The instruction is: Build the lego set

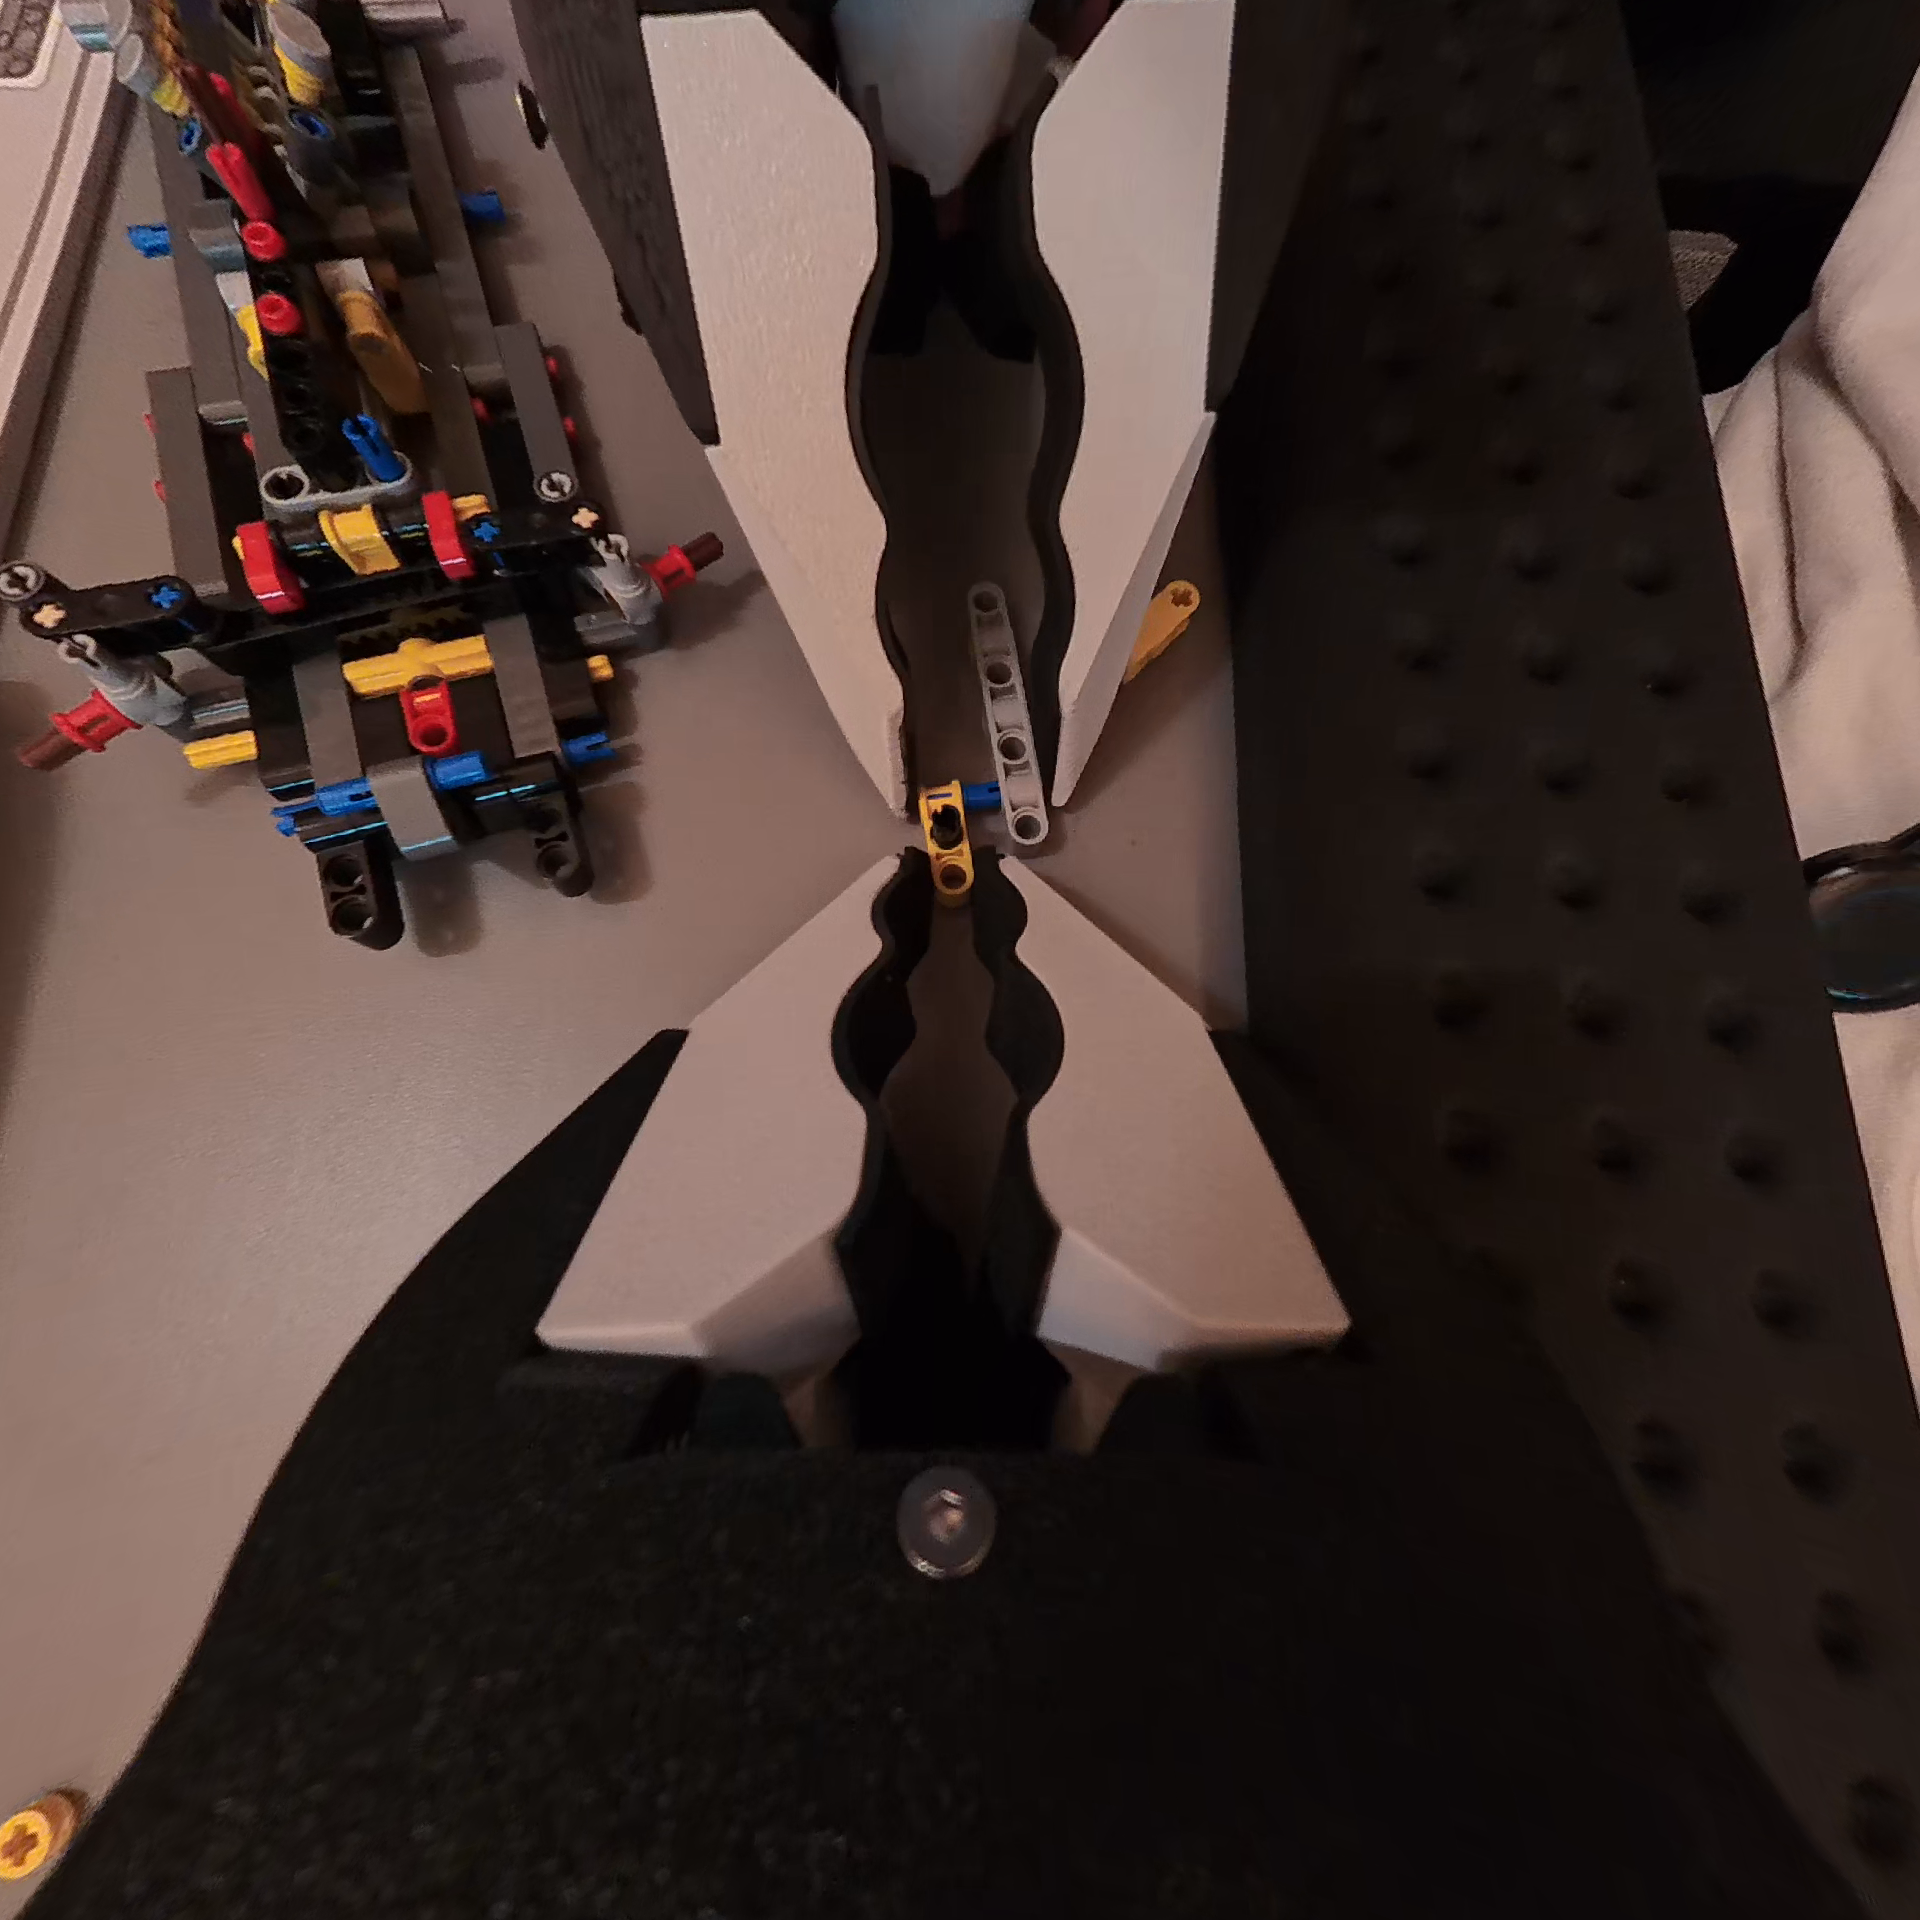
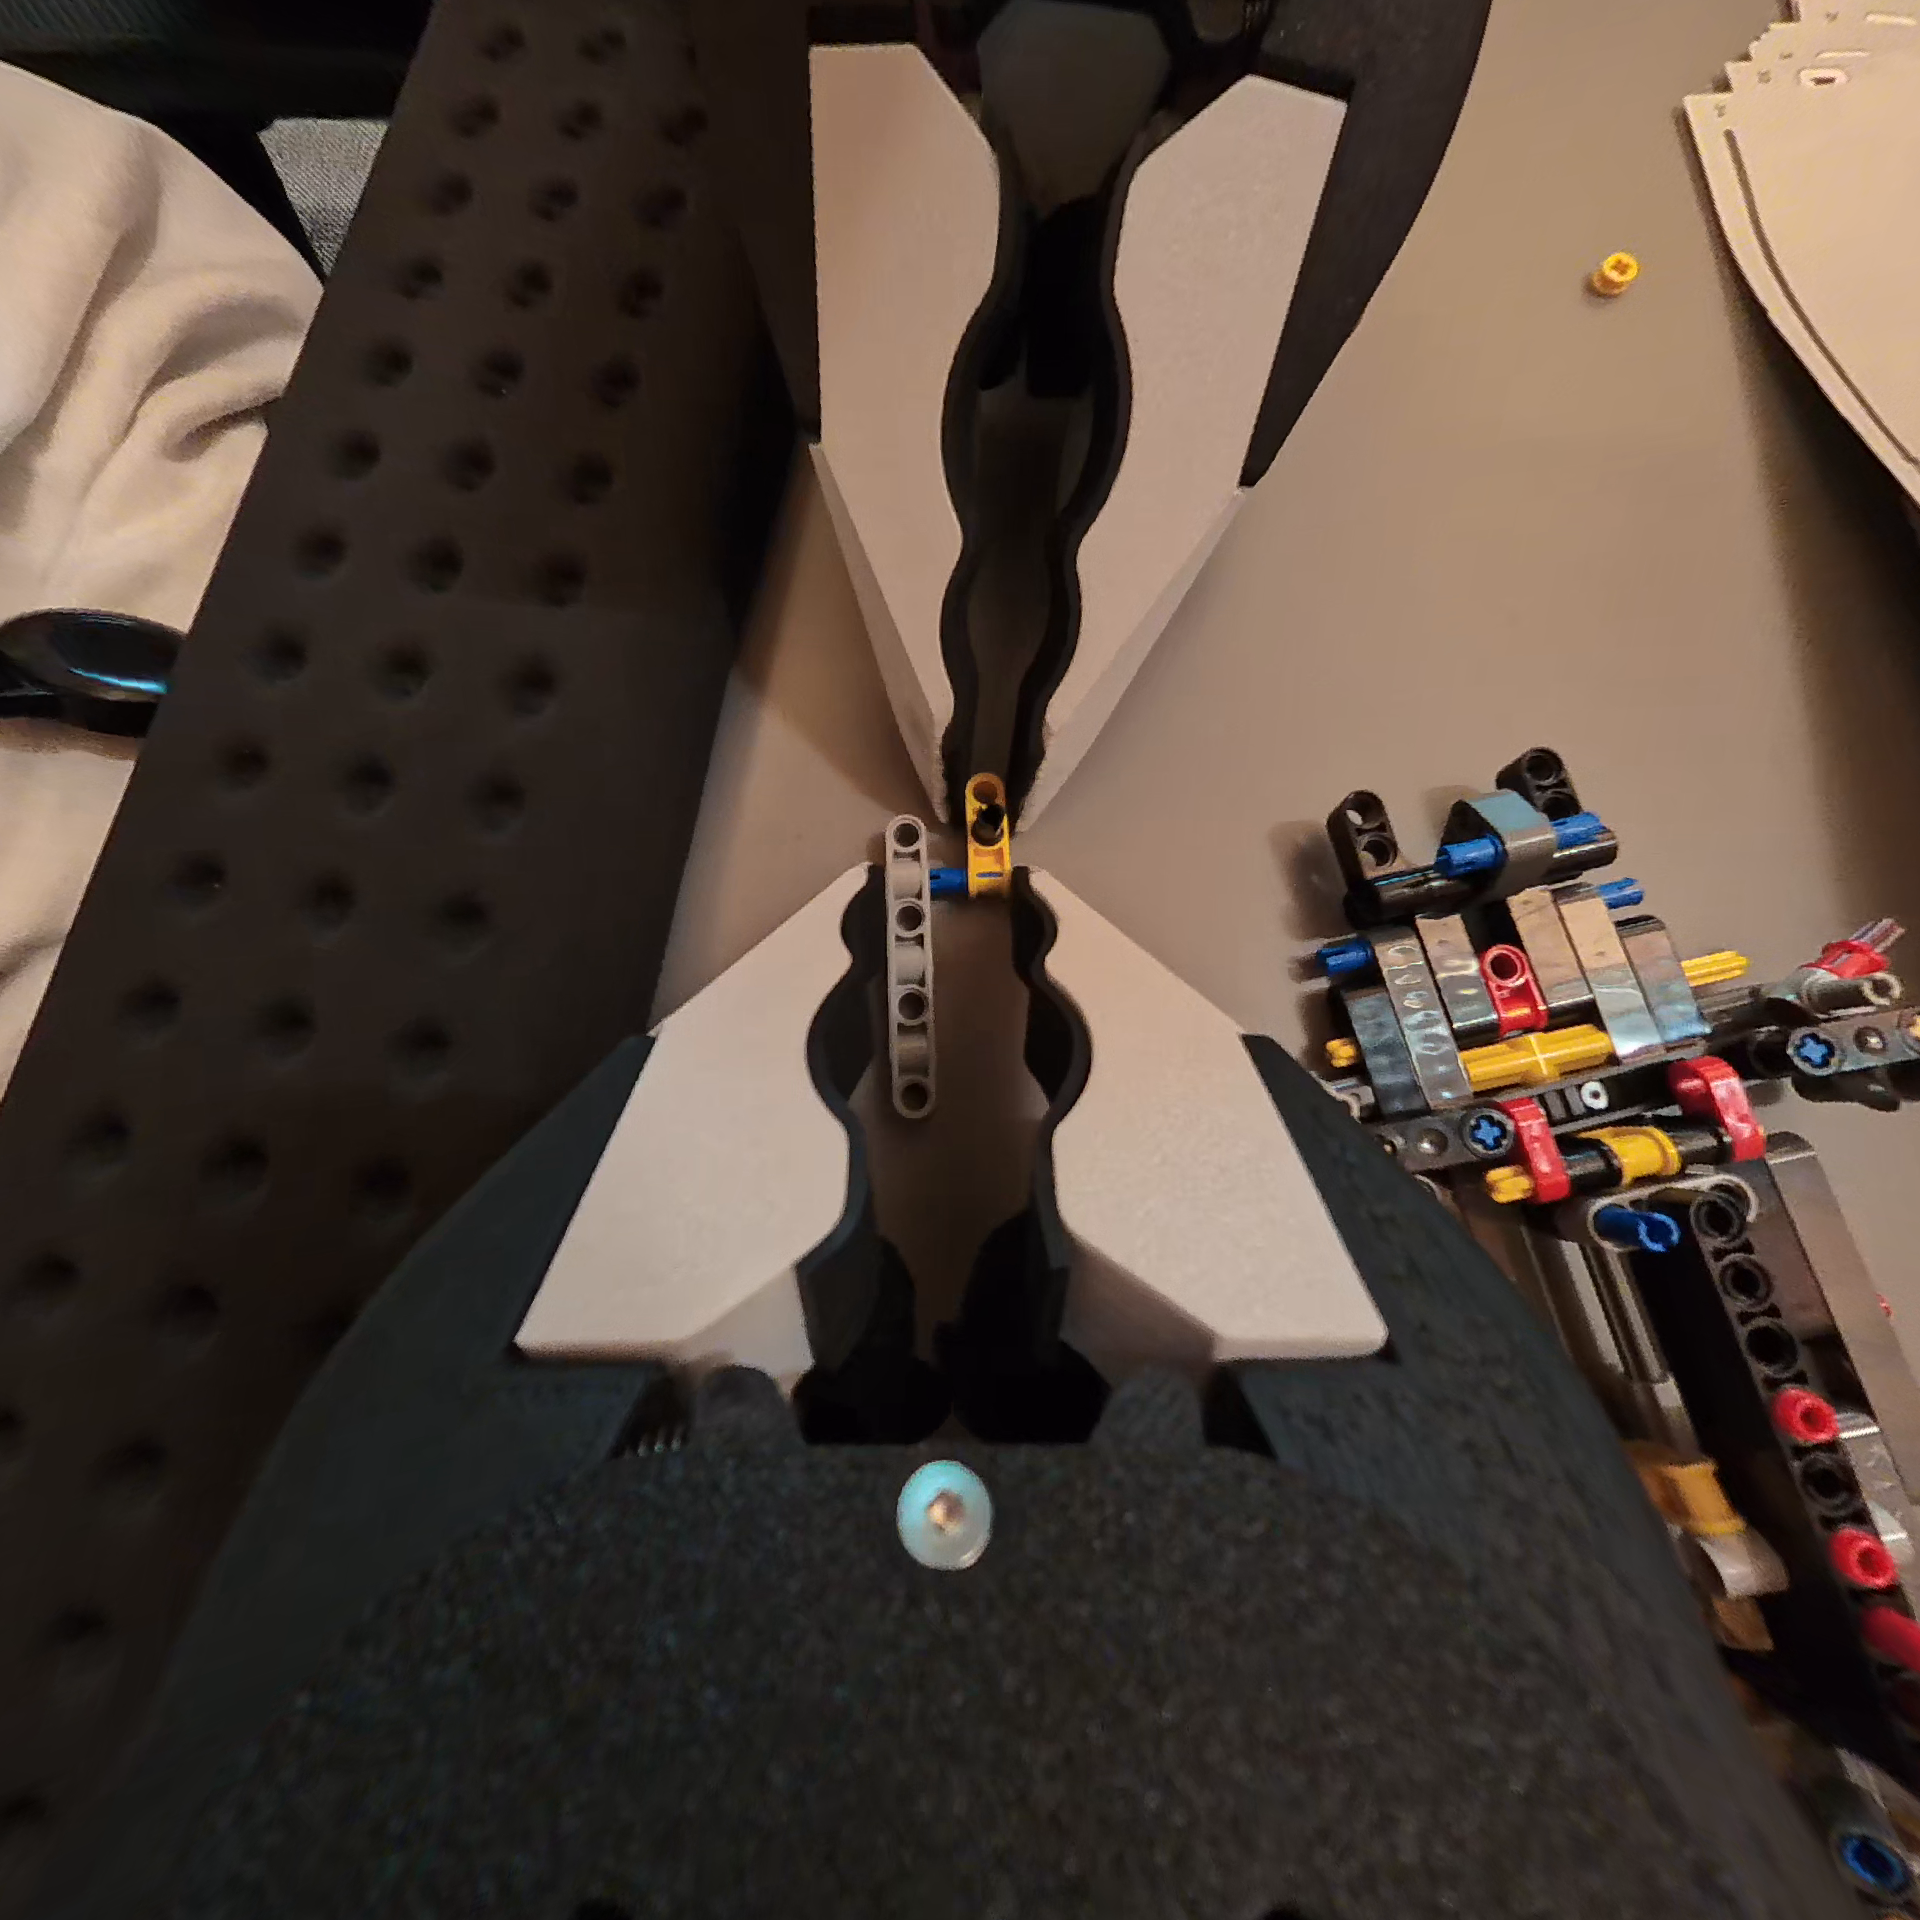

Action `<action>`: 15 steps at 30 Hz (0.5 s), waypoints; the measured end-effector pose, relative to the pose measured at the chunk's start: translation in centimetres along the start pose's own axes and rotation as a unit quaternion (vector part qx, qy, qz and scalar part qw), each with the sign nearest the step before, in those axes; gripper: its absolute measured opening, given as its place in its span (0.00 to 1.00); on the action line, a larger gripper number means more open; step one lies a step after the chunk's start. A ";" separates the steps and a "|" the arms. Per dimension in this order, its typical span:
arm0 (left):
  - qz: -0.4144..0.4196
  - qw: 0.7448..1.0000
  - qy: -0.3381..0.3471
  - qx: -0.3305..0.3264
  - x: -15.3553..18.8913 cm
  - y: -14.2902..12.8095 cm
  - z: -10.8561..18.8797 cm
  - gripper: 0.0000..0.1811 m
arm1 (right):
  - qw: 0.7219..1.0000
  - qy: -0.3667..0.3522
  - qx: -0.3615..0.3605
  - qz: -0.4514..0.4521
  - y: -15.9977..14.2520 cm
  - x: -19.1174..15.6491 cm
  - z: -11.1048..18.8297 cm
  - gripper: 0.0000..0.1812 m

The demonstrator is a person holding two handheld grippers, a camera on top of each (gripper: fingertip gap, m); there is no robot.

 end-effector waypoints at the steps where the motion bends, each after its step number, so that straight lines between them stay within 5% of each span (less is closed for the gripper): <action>1: 0.001 1.000 0.000 0.000 0.0 0.0 0.0 0.04 | 1.000 0.001 0.003 0.001 -0.1 0.0 0.0 0.13; 15: 0.014 0.999 -0.051 -0.010 -0.5 0.2 -0.1 0.04 | 0.999 0.023 0.012 0.021 -0.3 0.0 0.1 0.13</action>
Point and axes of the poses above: each gripper's, where its closed fingertips meet, z back along the fingers, y out of its top, x = y × z across the jaws, the point moved 9 cm from there along z, back along the fingers, and after that the axes turned 10 degrees about z, right-handed, at the moved point
